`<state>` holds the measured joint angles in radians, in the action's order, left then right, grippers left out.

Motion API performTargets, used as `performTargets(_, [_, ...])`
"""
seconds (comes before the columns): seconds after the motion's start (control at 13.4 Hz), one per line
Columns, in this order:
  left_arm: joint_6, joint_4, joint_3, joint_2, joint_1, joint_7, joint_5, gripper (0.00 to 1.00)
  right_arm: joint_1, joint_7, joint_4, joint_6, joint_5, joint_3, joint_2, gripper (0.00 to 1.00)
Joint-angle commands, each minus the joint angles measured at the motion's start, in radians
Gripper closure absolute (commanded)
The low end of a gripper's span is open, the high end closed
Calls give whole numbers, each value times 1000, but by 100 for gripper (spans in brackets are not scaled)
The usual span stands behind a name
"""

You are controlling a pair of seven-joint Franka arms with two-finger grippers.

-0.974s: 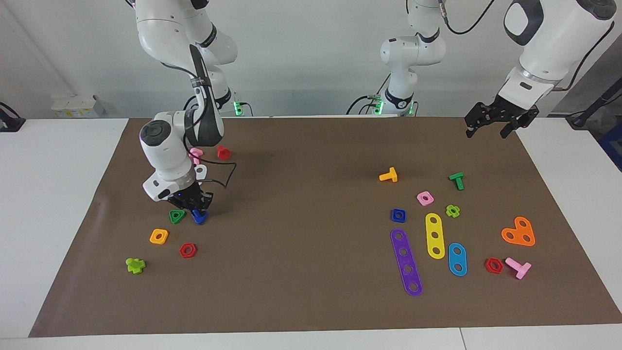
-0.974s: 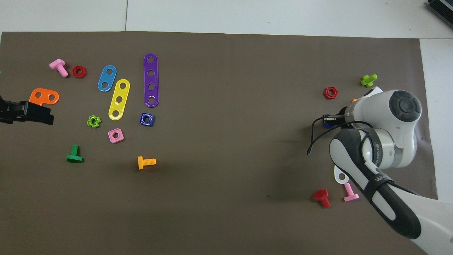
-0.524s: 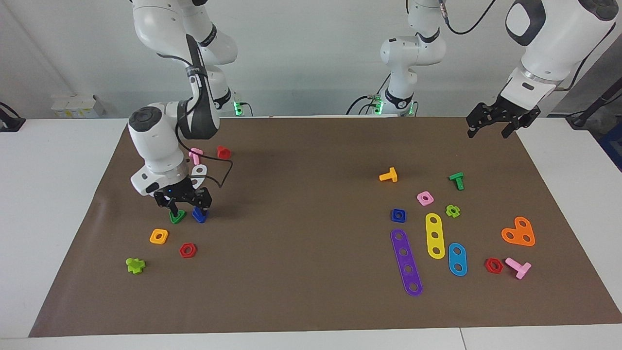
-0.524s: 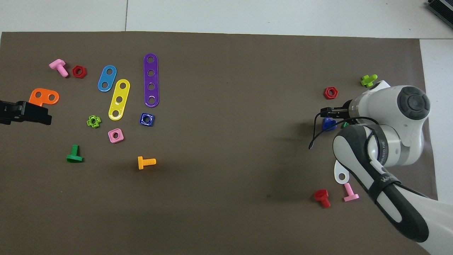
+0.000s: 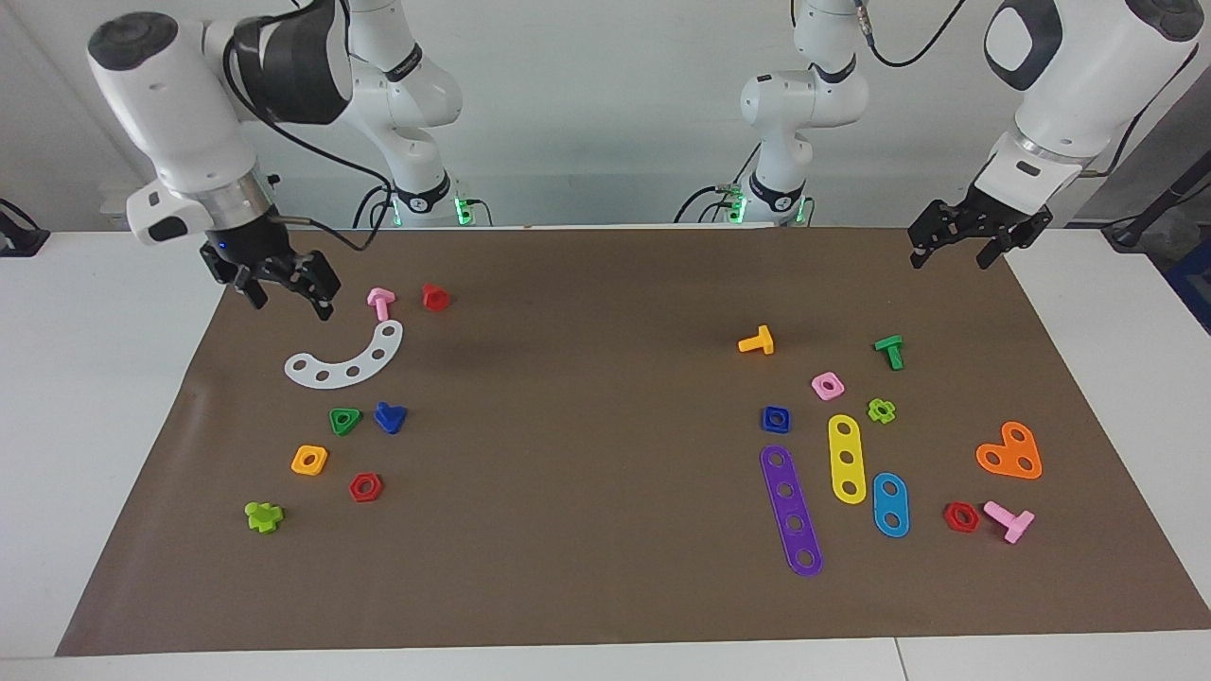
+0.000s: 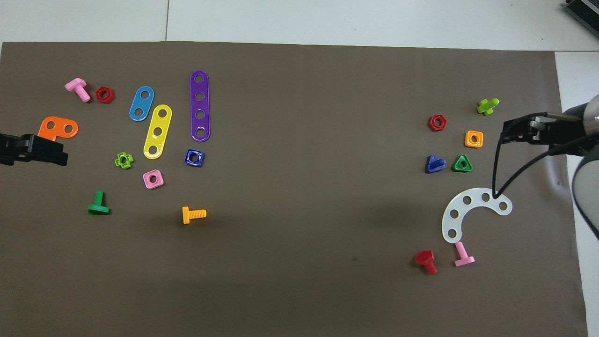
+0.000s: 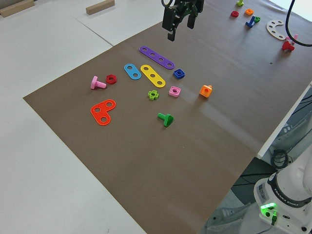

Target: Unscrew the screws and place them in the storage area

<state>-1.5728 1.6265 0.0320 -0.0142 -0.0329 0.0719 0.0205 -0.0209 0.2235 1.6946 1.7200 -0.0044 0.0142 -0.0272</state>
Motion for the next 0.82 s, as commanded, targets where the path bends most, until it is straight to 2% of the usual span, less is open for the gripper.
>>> performTargets(0.0, [-21, 36, -4, -32, 4, -14, -11, 0, -11, 7, -77, -126, 4, 3, -37, 0])
performTargets(0.07, [-27, 32, -4, -30, 4, -12, -11, 0, -10, -3, -88, -152, 4, 0, -39, 0])
performTargets(0.3, [-10, 35, -3, -33, 5, -11, -11, 0, -10, -35, -24, -137, 4, 0, -76, 0])
performTargets(0.75, [-4, 35, -3, -35, 4, -11, -10, 0, 4, -96, -53, -185, -37, -16, -62, 0])
